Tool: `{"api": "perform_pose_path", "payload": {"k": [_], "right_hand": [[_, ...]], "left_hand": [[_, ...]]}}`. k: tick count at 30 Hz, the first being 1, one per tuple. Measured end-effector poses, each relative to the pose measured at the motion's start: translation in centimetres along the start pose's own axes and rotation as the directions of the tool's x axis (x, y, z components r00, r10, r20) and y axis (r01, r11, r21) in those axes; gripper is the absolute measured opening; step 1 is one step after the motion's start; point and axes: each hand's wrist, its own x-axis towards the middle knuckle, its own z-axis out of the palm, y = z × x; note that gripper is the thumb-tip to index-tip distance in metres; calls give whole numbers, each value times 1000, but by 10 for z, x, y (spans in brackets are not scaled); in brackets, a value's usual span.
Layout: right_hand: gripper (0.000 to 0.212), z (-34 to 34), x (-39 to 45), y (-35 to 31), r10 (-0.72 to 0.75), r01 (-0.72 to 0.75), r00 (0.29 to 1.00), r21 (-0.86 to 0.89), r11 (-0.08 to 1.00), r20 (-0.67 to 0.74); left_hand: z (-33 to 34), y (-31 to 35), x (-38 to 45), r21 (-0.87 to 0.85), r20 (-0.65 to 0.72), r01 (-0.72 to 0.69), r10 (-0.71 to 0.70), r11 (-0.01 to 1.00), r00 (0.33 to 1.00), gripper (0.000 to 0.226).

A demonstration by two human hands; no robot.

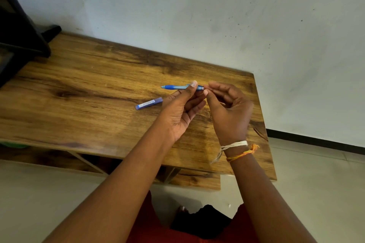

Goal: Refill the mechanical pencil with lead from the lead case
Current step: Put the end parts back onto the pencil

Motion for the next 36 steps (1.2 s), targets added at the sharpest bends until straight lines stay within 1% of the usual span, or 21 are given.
{"api": "perform_pose_path", "payload": {"k": [8, 11, 13, 16, 18, 21, 24, 28, 31, 36], "right_hand": [[25, -2, 2, -1, 24, -24, 1000, -12, 1000, 15], [25, -3, 0, -1, 6, -6, 1000, -64, 998, -10], [23, -3, -2, -1, -65, 56, 997, -167, 984, -48], [22, -4, -3, -2, -236, 204, 970, -331, 922, -60], [25, -4, -4, -2, -276, 238, 960, -386, 891, -45], [29, -2, -6, -4, -284, 244, 958, -415, 877, -36], [30, -1, -5, -6, -293, 240, 954, -438, 866, -56], [33, 0, -6, -5, -247, 214, 969, -440, 872, -17], [33, 0, -6, -5, -228, 210, 974, -441, 873, 13], [29, 1, -6, -4, -238, 221, 971, -427, 877, 14]], "left_hand": [[3, -2, 1, -34, -9, 16, -16, 999, 1000, 17], [4, -2, 1, -58, -23, 32, -34, 998, 999, 17], [4, -1, -1, -81, -30, 47, -50, 996, 998, 17], [5, 0, -1, -115, -44, 60, -65, 992, 997, 17], [5, 1, -2, -136, -48, 67, -74, 988, 996, 18], [6, 1, -2, -150, -47, 66, -74, 986, 996, 16], [6, 1, -2, -157, -49, 60, -68, 986, 996, 16], [5, 1, -2, -159, -41, 55, -62, 986, 997, 19], [6, 1, -2, -156, -45, 51, -59, 986, 997, 16], [6, 1, -2, -151, -38, 63, -70, 987, 997, 15]]}}
